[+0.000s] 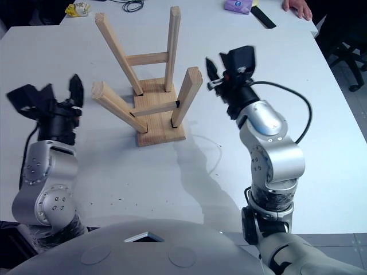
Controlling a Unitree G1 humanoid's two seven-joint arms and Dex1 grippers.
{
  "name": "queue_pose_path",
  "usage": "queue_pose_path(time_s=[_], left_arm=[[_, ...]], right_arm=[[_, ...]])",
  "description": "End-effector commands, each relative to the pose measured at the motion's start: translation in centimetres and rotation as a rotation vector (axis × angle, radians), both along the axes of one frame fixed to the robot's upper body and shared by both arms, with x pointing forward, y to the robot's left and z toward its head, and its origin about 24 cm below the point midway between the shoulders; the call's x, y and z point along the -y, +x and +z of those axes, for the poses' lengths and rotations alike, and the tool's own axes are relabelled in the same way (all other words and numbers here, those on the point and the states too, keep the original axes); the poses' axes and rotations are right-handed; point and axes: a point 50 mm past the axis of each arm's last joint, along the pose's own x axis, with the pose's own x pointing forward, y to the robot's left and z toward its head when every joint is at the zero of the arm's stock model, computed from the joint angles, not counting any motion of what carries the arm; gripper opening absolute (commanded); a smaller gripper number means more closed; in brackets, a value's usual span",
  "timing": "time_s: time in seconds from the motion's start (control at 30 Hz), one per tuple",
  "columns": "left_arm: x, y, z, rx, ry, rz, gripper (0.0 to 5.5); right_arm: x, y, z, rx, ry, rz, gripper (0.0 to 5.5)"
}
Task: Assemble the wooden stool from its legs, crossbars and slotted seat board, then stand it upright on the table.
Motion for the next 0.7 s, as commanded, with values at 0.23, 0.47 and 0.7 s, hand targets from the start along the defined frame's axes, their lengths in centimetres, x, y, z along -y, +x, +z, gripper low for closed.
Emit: queue_pose_path(time_s=[0.23, 0.47, 0.7], left_arm=[[4.7, 0.4, 7.2, 0.310, 0.200, -0.241, 2.24], [6.6, 1.1, 6.9, 0.246, 0.152, -0.263, 1.87], [7.0, 2.4, 10.8, 0.438, 0.222, -0.241, 1.87]], right_arm=[[-2.6, -1.0, 5.3, 0.199, 0.152, 0.153, 0.43], [-5.4, -0.9, 5.3, 0.172, 0.118, 0.229, 0.06], [-6.2, -0.4, 8.9, 0.356, 0.185, 0.216, 0.06]])
